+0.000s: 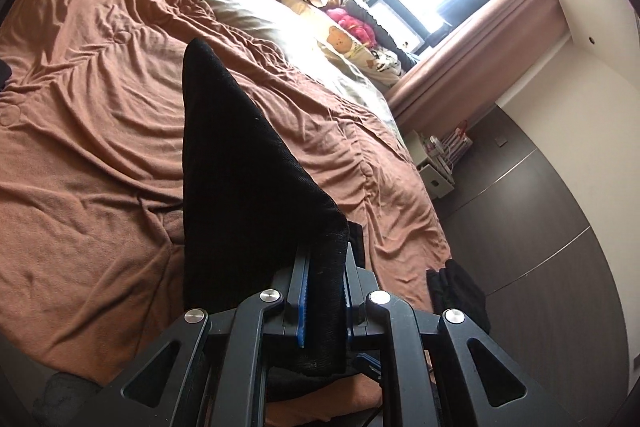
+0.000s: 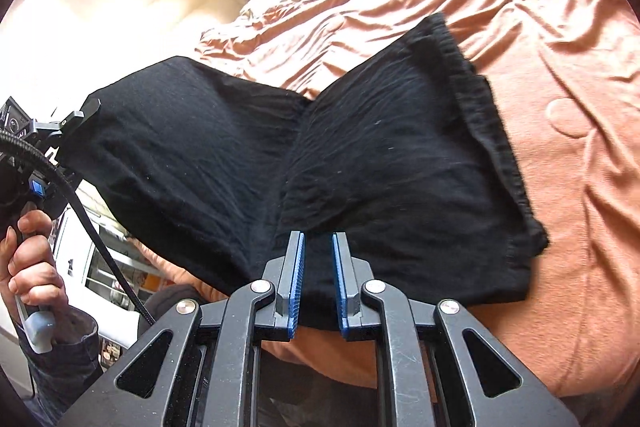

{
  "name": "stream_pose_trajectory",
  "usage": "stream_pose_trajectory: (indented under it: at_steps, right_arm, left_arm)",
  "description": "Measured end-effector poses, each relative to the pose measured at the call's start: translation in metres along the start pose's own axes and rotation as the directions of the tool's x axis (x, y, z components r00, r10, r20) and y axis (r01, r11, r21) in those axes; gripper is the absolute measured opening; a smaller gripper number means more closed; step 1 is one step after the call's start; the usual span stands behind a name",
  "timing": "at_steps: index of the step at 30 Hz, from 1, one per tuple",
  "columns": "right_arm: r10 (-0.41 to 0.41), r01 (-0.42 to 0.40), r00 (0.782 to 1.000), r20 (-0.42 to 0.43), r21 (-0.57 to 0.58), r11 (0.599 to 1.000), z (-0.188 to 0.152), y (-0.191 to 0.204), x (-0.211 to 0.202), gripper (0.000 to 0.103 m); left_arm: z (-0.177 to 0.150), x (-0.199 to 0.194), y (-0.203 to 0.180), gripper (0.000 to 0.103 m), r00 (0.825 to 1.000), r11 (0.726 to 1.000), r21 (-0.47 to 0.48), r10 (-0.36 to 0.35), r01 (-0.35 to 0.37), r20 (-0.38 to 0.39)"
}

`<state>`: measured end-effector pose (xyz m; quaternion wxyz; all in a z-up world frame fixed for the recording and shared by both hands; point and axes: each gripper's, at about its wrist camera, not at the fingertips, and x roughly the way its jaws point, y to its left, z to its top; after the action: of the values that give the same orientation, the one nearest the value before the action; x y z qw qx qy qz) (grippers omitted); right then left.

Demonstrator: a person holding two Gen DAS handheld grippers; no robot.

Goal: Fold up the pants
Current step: 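Lower the folded pants onto the bed and open both tools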

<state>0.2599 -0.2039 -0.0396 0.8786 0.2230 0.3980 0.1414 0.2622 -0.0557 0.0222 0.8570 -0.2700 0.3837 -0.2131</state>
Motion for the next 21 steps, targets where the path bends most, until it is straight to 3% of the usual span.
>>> stream_pose_trajectory:
  at_steps: [6, 7, 8, 10, 13, 16, 21]
  right_arm:
    - [0.007, -0.009, 1.0, 0.028, 0.071, 0.997, -0.014, -0.027, -0.034, 0.016]
    - [0.002, -0.004, 0.999, 0.034, 0.076, 0.997, -0.017, -0.029, -0.038, 0.028]
    - [-0.003, 0.0, 0.999, 0.043, 0.081, 0.997, -0.018, -0.031, -0.043, 0.048]
    - [-0.011, 0.005, 0.998, 0.067, 0.084, 0.996, -0.025, -0.03, -0.055, 0.067]
    - [-0.016, 0.009, 0.997, 0.082, 0.087, 0.996, -0.031, -0.036, -0.066, 0.072]
    - [-0.031, 0.022, 0.995, 0.098, 0.088, 0.996, -0.035, -0.046, -0.078, 0.088]
    - [-0.058, 0.044, 0.991, 0.117, 0.117, 0.992, -0.04, -0.062, -0.088, 0.092]
  left_arm:
    - [-0.012, 0.025, -0.027, 0.013, 0.999, 0.999, 0.042, -0.023, 0.025, -0.049]
    - [-0.013, 0.029, -0.031, 0.013, 0.998, 0.998, 0.047, -0.027, 0.03, -0.058]
    - [-0.014, 0.034, -0.034, 0.013, 0.997, 0.998, 0.052, -0.03, 0.034, -0.066]
    - [-0.018, 0.045, -0.043, 0.013, 0.996, 0.997, 0.06, -0.038, 0.043, -0.083]
    - [-0.024, 0.062, -0.054, 0.013, 0.992, 0.996, 0.073, -0.05, 0.059, -0.119]
    - [-0.033, 0.079, -0.067, 0.013, 0.985, 0.992, 0.09, -0.067, 0.083, -0.161]
    - [-0.05, 0.109, -0.082, 0.013, 0.968, 0.989, 0.099, -0.087, 0.114, -0.237]
